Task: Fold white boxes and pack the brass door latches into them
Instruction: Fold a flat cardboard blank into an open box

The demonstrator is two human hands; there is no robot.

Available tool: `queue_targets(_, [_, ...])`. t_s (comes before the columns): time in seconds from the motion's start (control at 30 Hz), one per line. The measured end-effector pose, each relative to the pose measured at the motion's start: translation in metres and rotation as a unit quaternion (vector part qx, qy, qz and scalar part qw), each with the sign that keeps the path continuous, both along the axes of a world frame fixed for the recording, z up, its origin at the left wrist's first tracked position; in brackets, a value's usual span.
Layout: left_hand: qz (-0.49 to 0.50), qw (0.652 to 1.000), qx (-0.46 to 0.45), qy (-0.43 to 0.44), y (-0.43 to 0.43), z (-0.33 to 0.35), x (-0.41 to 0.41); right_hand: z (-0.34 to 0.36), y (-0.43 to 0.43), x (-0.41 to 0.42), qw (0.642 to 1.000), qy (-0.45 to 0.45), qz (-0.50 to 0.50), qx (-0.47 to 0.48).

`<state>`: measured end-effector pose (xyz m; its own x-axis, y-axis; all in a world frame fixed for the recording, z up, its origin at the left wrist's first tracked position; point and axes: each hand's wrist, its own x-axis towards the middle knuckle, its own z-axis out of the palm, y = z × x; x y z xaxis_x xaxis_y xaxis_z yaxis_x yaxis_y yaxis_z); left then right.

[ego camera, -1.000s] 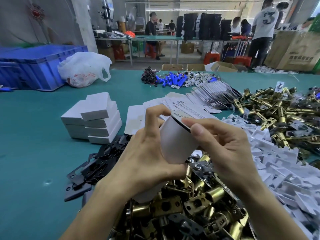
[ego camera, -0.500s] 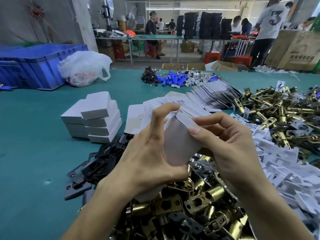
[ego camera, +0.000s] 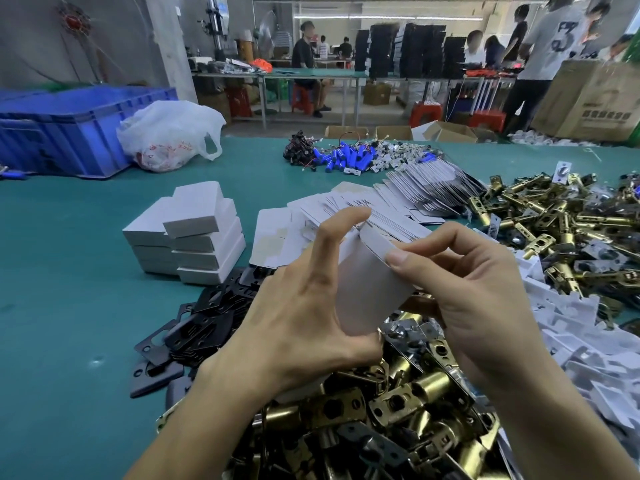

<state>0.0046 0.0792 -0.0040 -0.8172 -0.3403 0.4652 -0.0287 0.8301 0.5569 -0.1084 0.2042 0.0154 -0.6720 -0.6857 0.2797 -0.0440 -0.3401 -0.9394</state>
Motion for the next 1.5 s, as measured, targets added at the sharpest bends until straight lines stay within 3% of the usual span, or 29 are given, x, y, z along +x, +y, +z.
queue_targets(0.33, [-0.004, 0.999, -0.052, -0.006, 0.003, -0.004, -0.001, 0.001, 0.004, -0.003, 0.995, 0.092, -0.032, 0.032])
queue_targets(0.73, [-0.006, 0.999, -0.044, -0.014, 0.002, -0.002, -0.001, -0.004, 0.001, -0.005, 0.996, 0.085, -0.032, 0.013])
queue_targets(0.9, [-0.013, 1.000, 0.001, 0.009, -0.001, 0.000, 0.001, -0.002, 0.003, -0.006, 0.996, 0.086, 0.005, 0.011])
queue_targets(1.17, [0.013, 0.995, -0.092, -0.022, 0.009, 0.000, -0.002, -0.006, 0.003, -0.009, 0.991, 0.123, -0.052, -0.004])
queue_targets(1.5, [0.009, 0.996, -0.079, -0.029, 0.013, 0.000, -0.003, -0.005, 0.007, -0.019, 0.990, 0.134, -0.034, 0.018])
